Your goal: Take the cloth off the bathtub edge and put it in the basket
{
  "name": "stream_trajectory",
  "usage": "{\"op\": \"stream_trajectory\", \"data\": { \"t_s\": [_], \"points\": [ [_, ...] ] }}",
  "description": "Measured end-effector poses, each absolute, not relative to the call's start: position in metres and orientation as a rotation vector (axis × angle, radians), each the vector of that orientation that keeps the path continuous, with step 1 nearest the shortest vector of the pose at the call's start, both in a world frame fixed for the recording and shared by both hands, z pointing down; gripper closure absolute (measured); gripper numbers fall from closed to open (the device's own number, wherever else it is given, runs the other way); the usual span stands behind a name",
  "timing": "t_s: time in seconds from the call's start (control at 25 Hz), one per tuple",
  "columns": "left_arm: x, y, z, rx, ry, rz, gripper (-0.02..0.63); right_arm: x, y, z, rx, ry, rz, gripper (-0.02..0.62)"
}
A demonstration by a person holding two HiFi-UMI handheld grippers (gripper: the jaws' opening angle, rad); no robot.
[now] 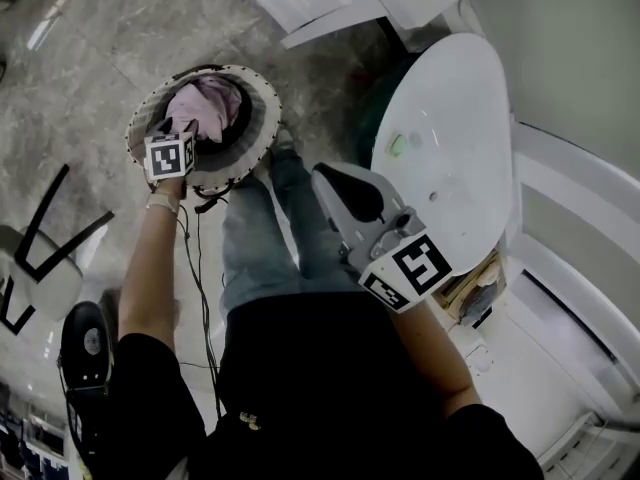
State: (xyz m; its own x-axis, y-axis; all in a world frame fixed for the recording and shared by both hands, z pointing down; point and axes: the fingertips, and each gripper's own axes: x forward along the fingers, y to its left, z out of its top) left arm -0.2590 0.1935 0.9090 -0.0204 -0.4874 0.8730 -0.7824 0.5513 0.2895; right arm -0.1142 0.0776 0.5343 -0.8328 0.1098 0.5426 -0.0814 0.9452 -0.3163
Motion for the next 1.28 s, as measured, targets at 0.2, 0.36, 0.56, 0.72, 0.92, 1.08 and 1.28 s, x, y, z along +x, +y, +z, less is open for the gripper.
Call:
{"op": "stream_trajectory", "data": {
  "t_s": [0.2,0.36,0.56,0.72,0.92,1.08,1.28],
  "points": [
    [-0.253,0.189,0.852,1.157,-1.715,0.278,0.527,-0.116,0.081,0.509,-0.053,-2.538,0.424,0.598],
    [-0.248,0.185,0.799,1.214,-1.759,0.201,0.589,-0.118,0.09,0.492,-0.095,-2.556,0.407,0.598],
    [-0.238,0.18,0.726,1.301,-1.828,0.105,0.592,-0.118,0.094,0.475,-0.12,-2.585,0.401,0.598],
    [-0.228,0.179,0.671,1.34,-1.872,0.057,0.592,-0.116,0.094,0.46,-0.14,-2.605,0.392,0.598],
    [-0.217,0.183,0.61,1.372,-1.912,0.004,0.592,-0.114,0.093,0.44,-0.17,-2.638,0.398,0.598],
    [-0.208,0.188,0.558,1.394,-1.963,-0.022,0.592,-0.113,0.094,0.425,-0.236,-2.662,0.393,0.598],
    [-0.199,0.184,0.501,1.403,-2.049,-0.038,0.592,-0.115,0.087,0.413,-0.358,-2.68,0.388,0.598]
  ]
}}
